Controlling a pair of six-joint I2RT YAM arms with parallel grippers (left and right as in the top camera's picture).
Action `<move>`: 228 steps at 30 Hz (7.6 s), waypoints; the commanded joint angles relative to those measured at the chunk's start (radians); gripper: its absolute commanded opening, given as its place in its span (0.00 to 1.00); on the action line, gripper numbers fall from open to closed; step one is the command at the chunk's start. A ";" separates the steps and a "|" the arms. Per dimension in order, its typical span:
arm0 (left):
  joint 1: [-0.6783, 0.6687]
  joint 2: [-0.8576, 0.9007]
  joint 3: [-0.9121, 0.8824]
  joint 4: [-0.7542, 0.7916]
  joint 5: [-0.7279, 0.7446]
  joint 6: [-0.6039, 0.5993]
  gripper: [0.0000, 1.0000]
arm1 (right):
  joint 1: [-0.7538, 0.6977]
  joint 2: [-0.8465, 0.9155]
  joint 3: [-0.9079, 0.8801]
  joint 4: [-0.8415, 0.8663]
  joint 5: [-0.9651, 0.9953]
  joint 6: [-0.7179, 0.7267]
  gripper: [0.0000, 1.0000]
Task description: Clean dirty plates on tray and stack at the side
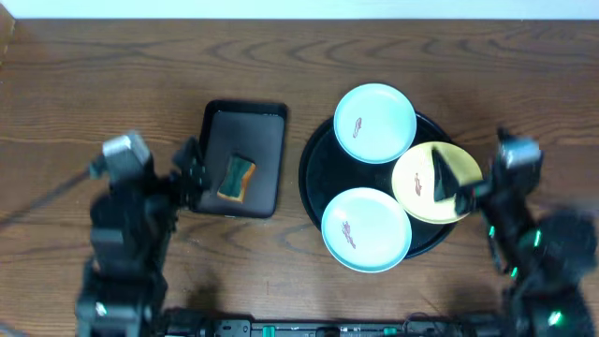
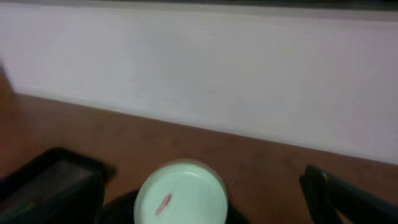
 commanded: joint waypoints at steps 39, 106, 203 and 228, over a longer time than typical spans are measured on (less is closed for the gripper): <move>-0.080 1.205 0.436 -0.416 0.139 0.220 0.39 | -0.006 0.904 0.829 -0.683 -0.397 -0.013 0.89; -0.084 1.147 0.265 -0.212 0.135 0.195 0.28 | -0.006 0.904 0.828 -0.686 -0.325 -0.013 0.86; -0.488 1.550 0.750 -0.295 0.000 -0.225 0.07 | 0.043 1.522 0.828 -0.656 -0.009 0.197 0.01; -0.519 1.569 0.758 -0.074 0.483 -0.362 0.07 | 0.043 1.522 0.828 -0.660 -0.009 0.224 0.01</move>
